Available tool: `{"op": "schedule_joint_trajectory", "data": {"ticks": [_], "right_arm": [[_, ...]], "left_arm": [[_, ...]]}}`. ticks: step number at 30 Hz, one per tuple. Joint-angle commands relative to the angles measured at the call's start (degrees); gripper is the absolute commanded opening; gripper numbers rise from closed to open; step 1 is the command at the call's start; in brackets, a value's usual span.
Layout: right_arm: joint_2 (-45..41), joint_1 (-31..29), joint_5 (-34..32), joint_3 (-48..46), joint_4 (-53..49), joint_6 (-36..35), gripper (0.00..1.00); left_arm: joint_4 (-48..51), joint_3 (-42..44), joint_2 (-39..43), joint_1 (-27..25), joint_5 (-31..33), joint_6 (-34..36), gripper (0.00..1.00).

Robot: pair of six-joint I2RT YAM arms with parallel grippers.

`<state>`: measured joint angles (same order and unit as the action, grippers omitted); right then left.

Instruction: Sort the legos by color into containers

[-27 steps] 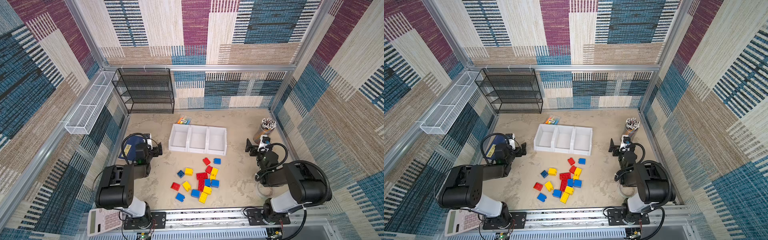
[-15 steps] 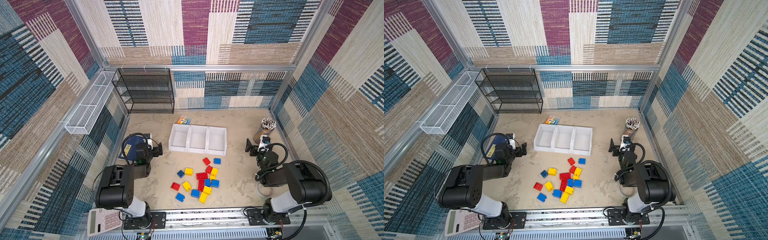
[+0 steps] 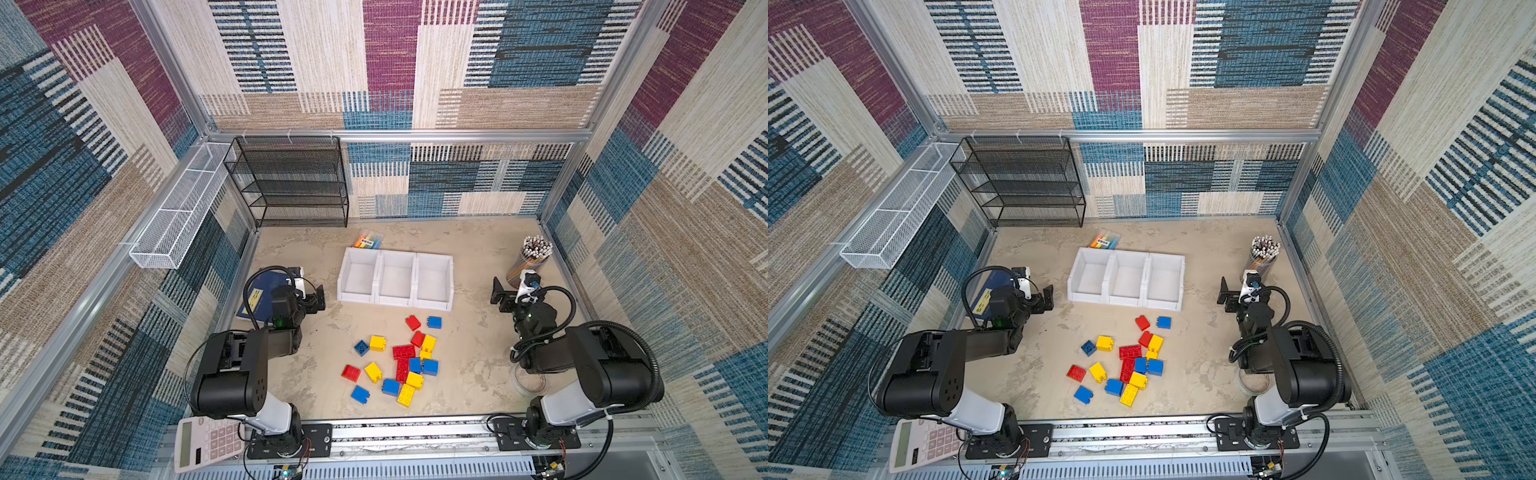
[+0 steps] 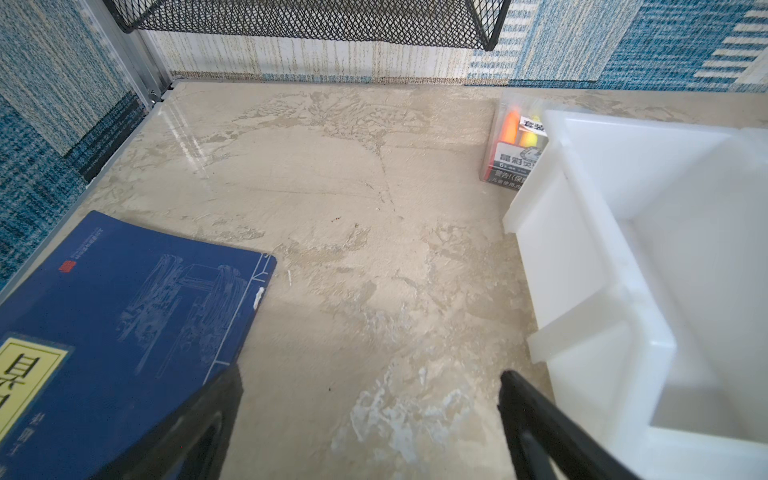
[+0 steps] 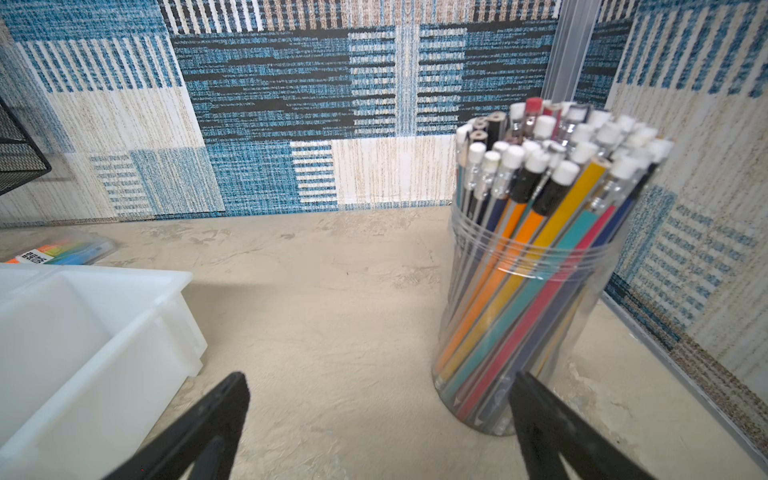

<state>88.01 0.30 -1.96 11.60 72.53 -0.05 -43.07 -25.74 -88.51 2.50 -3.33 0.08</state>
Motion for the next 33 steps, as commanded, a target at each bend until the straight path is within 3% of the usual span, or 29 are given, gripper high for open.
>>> {"op": "schedule_joint_trajectory", "data": {"ticks": [1,11,14,17,19,22,24,27,30,33], "right_arm": [[0.1,-0.1,0.2,0.4,1.3,-0.2,1.00],[0.0,0.1,0.3,0.4,1.1,-0.2,1.00],[-1.8,-0.1,-1.4,0.8,-0.5,0.1,1.00],[-12.1,-1.0,-2.1,6.9,-21.2,1.8,0.99],[-18.6,-2.6,-2.1,10.3,-33.8,4.1,1.00],[-26.5,-7.5,-0.5,14.1,-48.1,5.4,1.00],[-28.4,-10.5,1.9,18.3,-59.0,8.1,1.00],[-28.0,-15.6,1.6,24.0,-72.4,12.0,1.00],[-27.3,-20.8,0.6,26.6,-79.8,14.9,0.99],[-26.7,-25.5,0.4,27.9,-83.8,17.0,0.99]], "left_arm": [[-1.1,-0.3,-0.1,0.1,-0.4,0.5,0.99],[-0.8,-0.4,-0.2,0.1,-0.4,0.5,0.99],[-2.1,0.3,0.5,0.1,0.2,0.3,0.94],[6.6,-0.9,8.3,-0.3,2.5,-0.6,0.91],[23.1,-5.5,15.5,-0.4,3.4,-4.3,0.90],[40.8,-10.9,23.0,-2.1,-1.5,-7.6,0.99],[48.3,-12.4,26.7,-6.0,-2.0,-8.0,0.99],[56.0,-12.4,30.8,-14.2,2.9,-9.2,0.99],[60.6,-11.3,32.9,-21.2,5.9,-13.0,0.97],[63.2,-10.0,32.9,-26.6,5.0,-18.0,0.92]]}}
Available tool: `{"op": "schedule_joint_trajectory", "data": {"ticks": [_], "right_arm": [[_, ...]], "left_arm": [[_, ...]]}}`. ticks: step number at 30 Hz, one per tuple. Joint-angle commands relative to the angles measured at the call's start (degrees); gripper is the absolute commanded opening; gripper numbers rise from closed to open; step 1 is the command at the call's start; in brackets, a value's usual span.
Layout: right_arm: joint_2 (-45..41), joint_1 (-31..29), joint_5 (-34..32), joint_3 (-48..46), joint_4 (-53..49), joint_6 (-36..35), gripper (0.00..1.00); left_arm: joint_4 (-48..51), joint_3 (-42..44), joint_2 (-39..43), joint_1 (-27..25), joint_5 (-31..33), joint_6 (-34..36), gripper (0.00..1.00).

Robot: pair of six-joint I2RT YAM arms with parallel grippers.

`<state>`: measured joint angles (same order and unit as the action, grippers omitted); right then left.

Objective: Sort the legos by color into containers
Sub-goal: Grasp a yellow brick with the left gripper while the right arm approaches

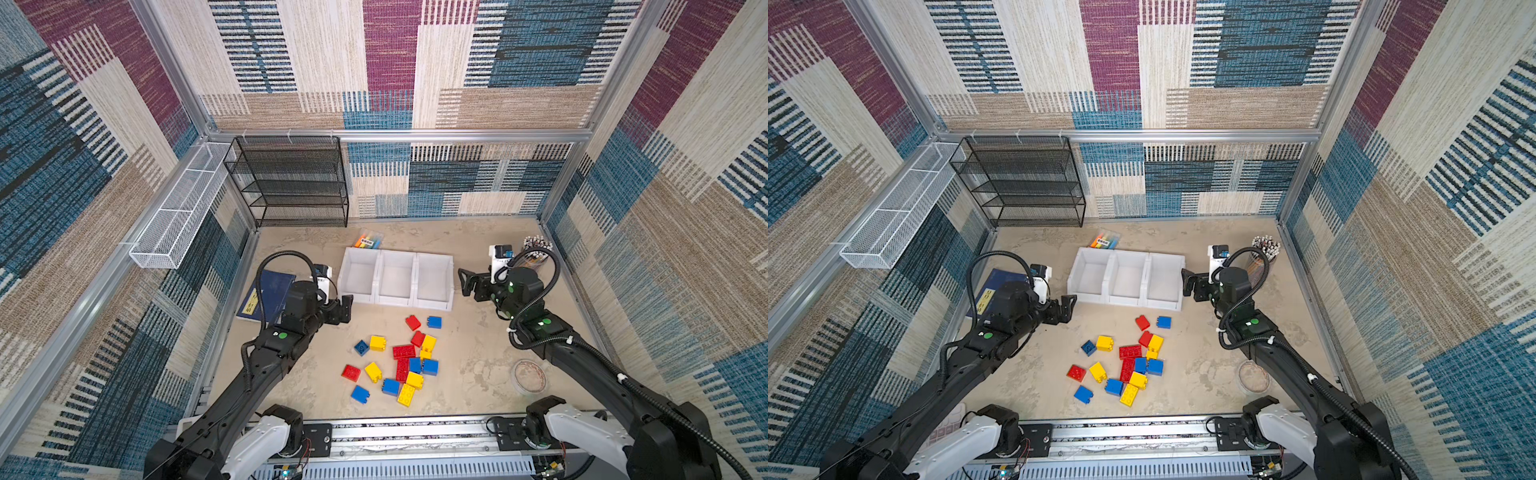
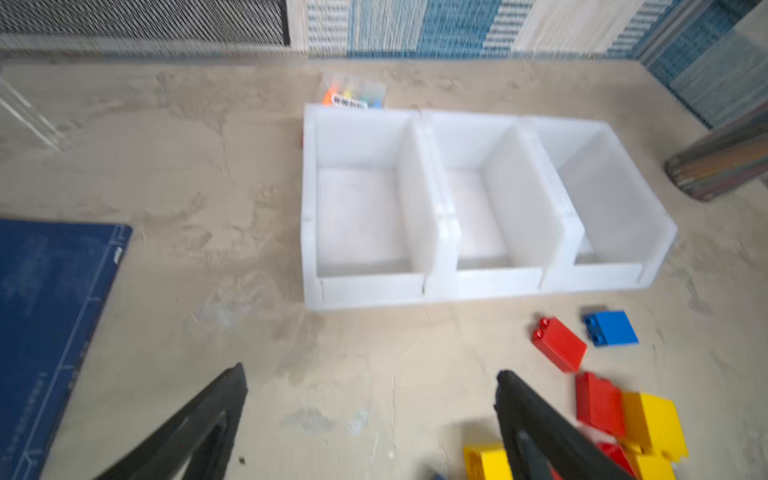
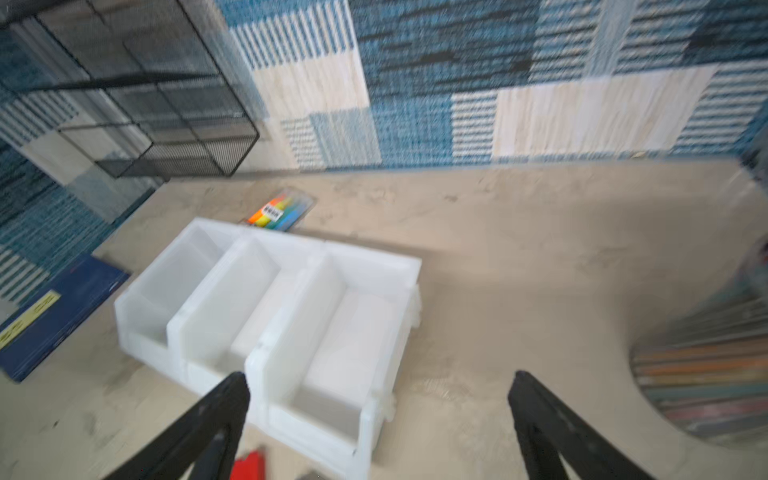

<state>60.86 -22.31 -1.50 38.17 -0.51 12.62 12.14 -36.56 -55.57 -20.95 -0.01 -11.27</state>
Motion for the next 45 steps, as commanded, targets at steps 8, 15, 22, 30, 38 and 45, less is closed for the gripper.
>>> {"op": "schedule_joint_trajectory", "data": {"ticks": [8,15,22,30,38,45], "right_arm": [[1.2,-6.9,-0.8,1.2,-14.9,5.9,1.00],[3.1,-7.3,-1.3,3.3,-17.4,6.0,1.00],[2.9,-9.2,-1.5,3.4,-18.8,8.9,1.00],[2.9,-10.1,-2.1,3.2,-19.7,10.5,0.99],[2.7,-10.5,-2.8,3.3,-20.5,11.2,1.00],[2.8,-10.6,-2.4,3.4,-20.8,11.7,0.99]], "left_arm": [[11.5,0.0,-5.8,-16.5,4.4,-9.8,0.87],[13.2,-3.4,-13.6,-22.1,4.5,-12.3,0.81],[12.4,-4.4,-18.1,-23.9,5.1,-14.3,0.77],[11.5,-6.5,-22.3,-24.7,5.6,-14.0,0.70],[9.1,-7.8,-26.2,-24.7,5.3,-14.4,0.64],[9.1,-9.7,-29.8,-24.9,4.1,-13.7,0.60]]}}
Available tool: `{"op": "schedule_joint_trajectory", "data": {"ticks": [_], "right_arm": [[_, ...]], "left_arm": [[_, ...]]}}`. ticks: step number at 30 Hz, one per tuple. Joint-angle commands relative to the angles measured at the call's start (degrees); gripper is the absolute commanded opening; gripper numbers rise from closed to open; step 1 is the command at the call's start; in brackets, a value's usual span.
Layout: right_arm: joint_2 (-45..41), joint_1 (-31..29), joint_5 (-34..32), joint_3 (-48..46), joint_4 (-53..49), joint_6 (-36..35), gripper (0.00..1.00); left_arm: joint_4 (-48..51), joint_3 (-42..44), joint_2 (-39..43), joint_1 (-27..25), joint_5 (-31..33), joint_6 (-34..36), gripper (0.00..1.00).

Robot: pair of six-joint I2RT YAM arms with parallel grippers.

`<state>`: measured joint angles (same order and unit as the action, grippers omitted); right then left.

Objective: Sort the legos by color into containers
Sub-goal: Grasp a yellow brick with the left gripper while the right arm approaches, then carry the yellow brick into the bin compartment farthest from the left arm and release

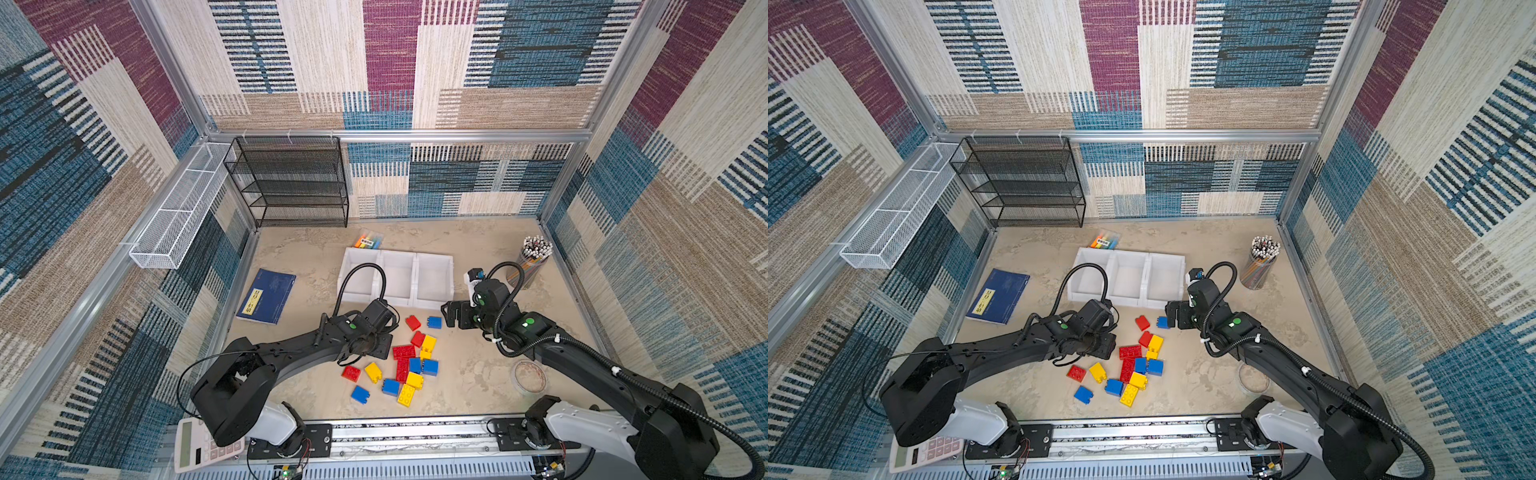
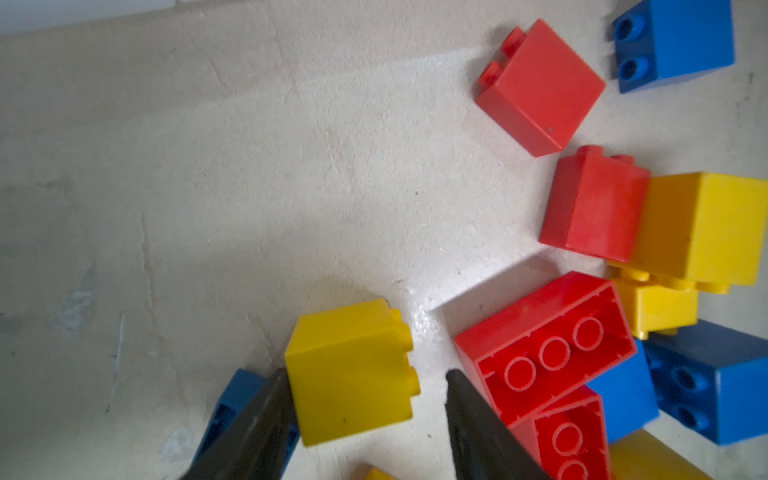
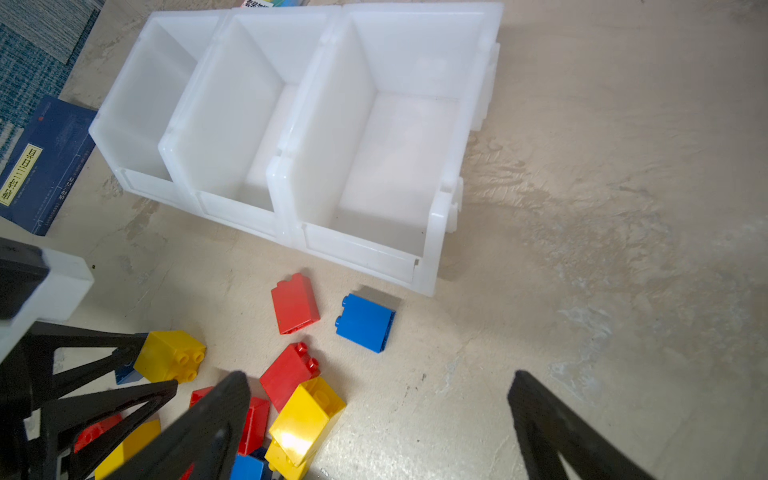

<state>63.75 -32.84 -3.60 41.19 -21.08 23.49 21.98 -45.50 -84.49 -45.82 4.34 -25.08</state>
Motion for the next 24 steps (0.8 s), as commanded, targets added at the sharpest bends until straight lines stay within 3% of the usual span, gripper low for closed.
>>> {"op": "schedule_joint_trajectory", "data": {"ticks": [1,9,17,24], "right_arm": [[-0.1,-0.1,-0.2,0.4,-0.3,0.9,0.99],[-0.2,-0.1,-1.0,0.6,-1.0,0.9,0.99],[-1.8,-0.1,-2.2,0.1,-1.7,2.2,0.98],[-5.9,-0.1,-5.5,0.7,-5.0,4.3,0.98]], "left_arm": [[-0.6,-1.1,-1.2,0.0,-0.1,0.3,0.59],[-0.6,-1.5,-2.7,-0.1,0.2,0.4,0.48],[-0.6,-2.4,-2.2,-0.1,-0.3,1.7,0.47],[-0.2,-13.0,-4.3,-0.1,-2.9,7.3,0.47]]}}
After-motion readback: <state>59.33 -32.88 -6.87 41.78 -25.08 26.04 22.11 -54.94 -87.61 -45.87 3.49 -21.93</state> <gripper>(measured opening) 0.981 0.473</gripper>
